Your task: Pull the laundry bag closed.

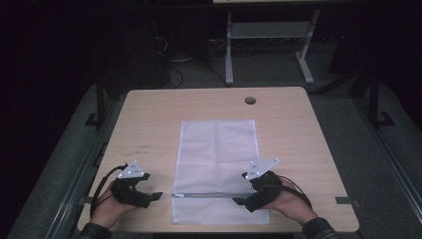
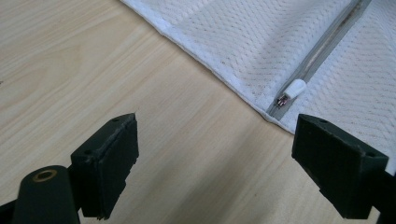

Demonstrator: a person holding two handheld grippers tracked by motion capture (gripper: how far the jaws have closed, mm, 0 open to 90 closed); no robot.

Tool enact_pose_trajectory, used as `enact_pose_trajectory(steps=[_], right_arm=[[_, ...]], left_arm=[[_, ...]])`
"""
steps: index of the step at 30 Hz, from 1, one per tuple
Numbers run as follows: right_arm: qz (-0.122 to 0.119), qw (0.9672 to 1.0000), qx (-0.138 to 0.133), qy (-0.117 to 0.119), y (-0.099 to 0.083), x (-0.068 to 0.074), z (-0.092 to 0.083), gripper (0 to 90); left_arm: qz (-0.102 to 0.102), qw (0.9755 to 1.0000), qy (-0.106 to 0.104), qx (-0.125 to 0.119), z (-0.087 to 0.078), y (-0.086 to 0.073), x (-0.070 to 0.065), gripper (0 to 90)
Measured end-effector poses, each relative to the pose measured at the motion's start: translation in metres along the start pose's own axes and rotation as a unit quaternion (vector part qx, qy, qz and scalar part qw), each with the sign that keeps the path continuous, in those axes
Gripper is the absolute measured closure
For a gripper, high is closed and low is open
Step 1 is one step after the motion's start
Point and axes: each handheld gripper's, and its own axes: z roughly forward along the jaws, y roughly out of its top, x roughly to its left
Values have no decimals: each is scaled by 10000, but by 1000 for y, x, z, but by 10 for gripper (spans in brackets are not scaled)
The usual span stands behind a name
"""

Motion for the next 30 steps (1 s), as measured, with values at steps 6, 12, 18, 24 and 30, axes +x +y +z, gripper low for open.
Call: enact_pose_trajectory(steps=[6,12,18,24,30], right_arm=[[-230,9996,73,156,11,5,14,197],[-495,9982,96,310,25,13,27,225],[-694,9962,166,492,38,20,43,249],[-936,9932,232,646,54,27,63,268],[-1055,9915,241,726,64,31,78,283]], left_arm=[[25,10000,-20,-6,0,1,0,141],[12,10000,-40,-8,0,1,-1,141],[24,10000,-65,-20,1,2,-2,141],[16,10000,-91,-26,1,2,-2,142],[52,9999,-108,-25,1,2,-3,142]])
